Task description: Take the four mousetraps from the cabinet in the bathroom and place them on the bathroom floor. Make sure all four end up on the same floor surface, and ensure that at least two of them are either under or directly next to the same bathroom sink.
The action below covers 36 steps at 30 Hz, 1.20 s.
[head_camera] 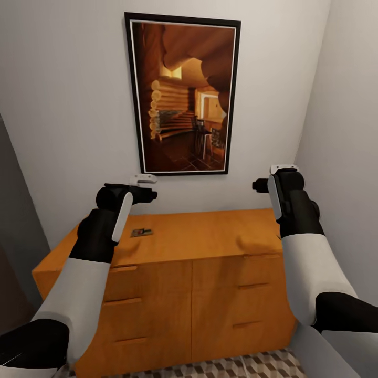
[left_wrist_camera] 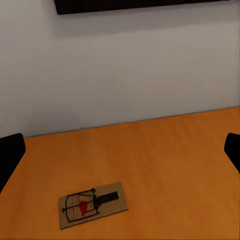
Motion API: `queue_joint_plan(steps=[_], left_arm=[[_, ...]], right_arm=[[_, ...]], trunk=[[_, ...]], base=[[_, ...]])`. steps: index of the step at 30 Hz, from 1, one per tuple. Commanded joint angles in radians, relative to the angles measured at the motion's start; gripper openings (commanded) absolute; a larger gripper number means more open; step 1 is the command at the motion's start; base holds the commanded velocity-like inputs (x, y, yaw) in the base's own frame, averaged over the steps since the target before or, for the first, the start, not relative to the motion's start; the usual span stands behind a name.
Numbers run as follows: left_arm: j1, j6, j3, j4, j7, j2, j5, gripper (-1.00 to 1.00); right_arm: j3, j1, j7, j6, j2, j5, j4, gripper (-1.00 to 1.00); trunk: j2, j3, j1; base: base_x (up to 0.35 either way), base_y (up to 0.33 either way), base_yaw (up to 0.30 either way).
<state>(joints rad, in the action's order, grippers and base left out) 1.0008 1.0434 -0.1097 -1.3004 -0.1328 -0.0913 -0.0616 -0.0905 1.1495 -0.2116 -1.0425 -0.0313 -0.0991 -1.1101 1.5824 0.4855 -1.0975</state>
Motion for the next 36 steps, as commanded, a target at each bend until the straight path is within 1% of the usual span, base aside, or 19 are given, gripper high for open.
queue_joint_plan(steps=[1, 12, 23, 24, 29, 36], left_arm=[[0.001, 0.004, -0.001, -0.001, -0.008, 0.000, -0.007, 1.00], [0.001, 0.004, 0.008, 0.011, -0.008, 0.001, -0.008, 1.00], [0.001, 0.004, 0.013, 0.129, -0.007, 0.002, -0.014, 1.00], [0.001, 0.004, 0.013, 0.129, -0.007, 0.002, -0.014, 1.00], [0.001, 0.004, 0.012, 0.169, -0.007, 0.002, -0.036, 1.00], [0.001, 0.004, 0.011, 0.190, -0.008, 0.004, -0.092, 1.00]], right_arm=[[-0.002, 0.001, 0.006, -0.005, -0.001, -0.010, 0.000, 1.00], [-0.002, 0.002, 0.005, -0.005, -0.001, -0.014, 0.001, 1.00], [-0.004, 0.002, -0.016, -0.005, -0.002, -0.014, 0.006, 1.00], [-0.004, 0.002, -0.016, -0.005, -0.002, -0.014, 0.006, 1.00], [-0.007, 0.002, -0.023, -0.005, -0.006, -0.012, 0.033, 1.00], [-0.009, 0.002, -0.025, -0.005, -0.008, -0.012, 0.104, 1.00]], trunk=[[0.001, 0.001, 0.000], [0.001, 0.001, 0.000], [0.001, 0.001, 0.000], [0.001, 0.001, 0.000], [0.001, 0.001, 0.000], [0.001, 0.001, 0.000]], base=[[0.165, 0.000, 0.000], [0.058, 0.000, 0.000], [0.006, 0.000, 0.000], [0.002, 0.000, 0.000], [0.000, 0.000, 0.000], [0.000, 0.000, 0.000]])
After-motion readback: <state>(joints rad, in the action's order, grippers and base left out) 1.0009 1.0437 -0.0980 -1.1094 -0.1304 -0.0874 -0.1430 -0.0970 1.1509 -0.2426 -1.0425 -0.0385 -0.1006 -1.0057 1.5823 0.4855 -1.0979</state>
